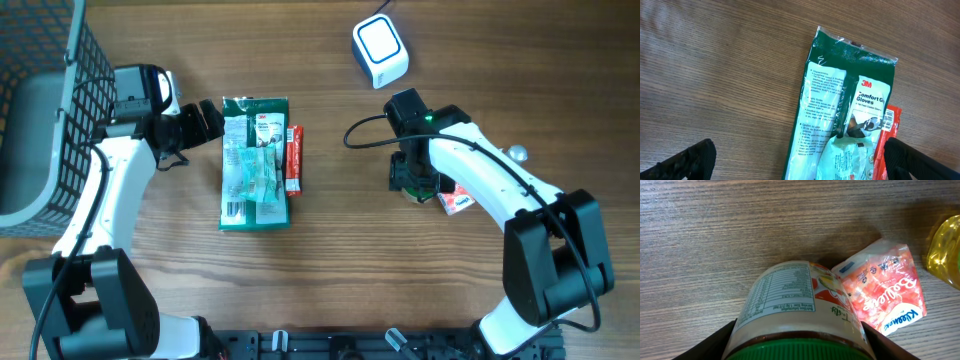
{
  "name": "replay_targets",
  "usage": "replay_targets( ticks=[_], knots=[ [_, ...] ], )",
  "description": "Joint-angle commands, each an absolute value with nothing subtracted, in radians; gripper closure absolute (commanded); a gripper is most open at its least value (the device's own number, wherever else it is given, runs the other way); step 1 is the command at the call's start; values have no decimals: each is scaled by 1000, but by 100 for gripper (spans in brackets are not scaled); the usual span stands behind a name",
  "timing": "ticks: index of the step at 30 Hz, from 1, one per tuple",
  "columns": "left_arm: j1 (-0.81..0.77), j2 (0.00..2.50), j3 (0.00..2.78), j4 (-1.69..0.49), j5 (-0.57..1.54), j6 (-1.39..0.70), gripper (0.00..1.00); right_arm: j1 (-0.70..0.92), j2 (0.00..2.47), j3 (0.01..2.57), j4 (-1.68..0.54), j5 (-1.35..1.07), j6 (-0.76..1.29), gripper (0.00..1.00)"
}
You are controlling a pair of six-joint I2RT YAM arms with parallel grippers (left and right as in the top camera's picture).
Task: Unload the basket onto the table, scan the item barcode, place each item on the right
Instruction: 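Lower the jar to the table beside the tissue pack, then release the jar and swing the right gripper left over the red stick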
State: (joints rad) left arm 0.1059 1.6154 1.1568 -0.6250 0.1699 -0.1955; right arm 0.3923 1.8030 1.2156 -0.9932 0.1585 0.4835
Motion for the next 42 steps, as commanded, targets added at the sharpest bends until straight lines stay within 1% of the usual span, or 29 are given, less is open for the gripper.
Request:
replay_targets(
  ticks=[1, 4, 6, 13, 15, 17, 20, 21, 23, 25, 26, 28, 29, 30, 31, 32, 37, 42],
  knots=[
    [115, 1604, 1170, -622, 163, -187, 0, 395, 1810, 1215, -986, 178, 500, 28],
    [115, 1604, 1170, -621, 163, -187, 0, 395, 1810, 1215, -984, 175, 500, 13],
    [114, 1604, 1170, -622, 163, -187, 0, 395, 1810, 1215, -987, 176, 500, 8],
    [114, 1604, 1170, -621, 163, -187, 0, 395, 1810, 1215, -967, 176, 498, 2],
    [115, 1604, 1170, -621, 163, -187, 0, 395, 1808, 1234, -954, 180, 465, 2],
    [115, 1604, 1170, -621, 163, -187, 0, 395, 1808, 1310, -985, 181, 411, 1],
    [114, 1604, 1170, -621, 163, -187, 0, 395, 1808, 1474, -1055, 146, 411, 1],
    [115, 1604, 1170, -621, 163, -187, 0, 395, 1808, 1531, -1071, 100, 411, 4],
    [114, 1604, 1170, -621, 163, -187, 0, 397, 1808, 1629, -1075, -25, 411, 16],
    [115, 1604, 1170, -621, 163, -187, 0, 405, 1808, 1674, -1059, -120, 423, 23],
    [114, 1604, 1170, -621, 163, -187, 0, 426, 1809, 1675, -1027, -168, 459, 32],
    [114, 1604, 1170, -621, 163, -187, 0, 455, 1818, 1663, -1003, -163, 506, 52],
    [115, 1604, 1170, -622, 163, -187, 0, 476, 1822, 1652, -983, -162, 523, 65],
    [115, 1604, 1170, -622, 163, -187, 0, 506, 1828, 1631, -949, -159, 536, 85],
    [115, 1604, 1170, -622, 163, -187, 0, 531, 1837, 1611, -913, -159, 539, 94],
    [115, 1604, 1170, -621, 163, -187, 0, 562, 1847, 1587, -869, -157, 545, 96],
    [114, 1604, 1170, -621, 163, -187, 0, 665, 1914, 1487, -670, -150, 558, 96],
    [115, 1604, 1170, -621, 163, -187, 0, 716, 2013, 1470, -601, -151, 637, 95]
  ],
)
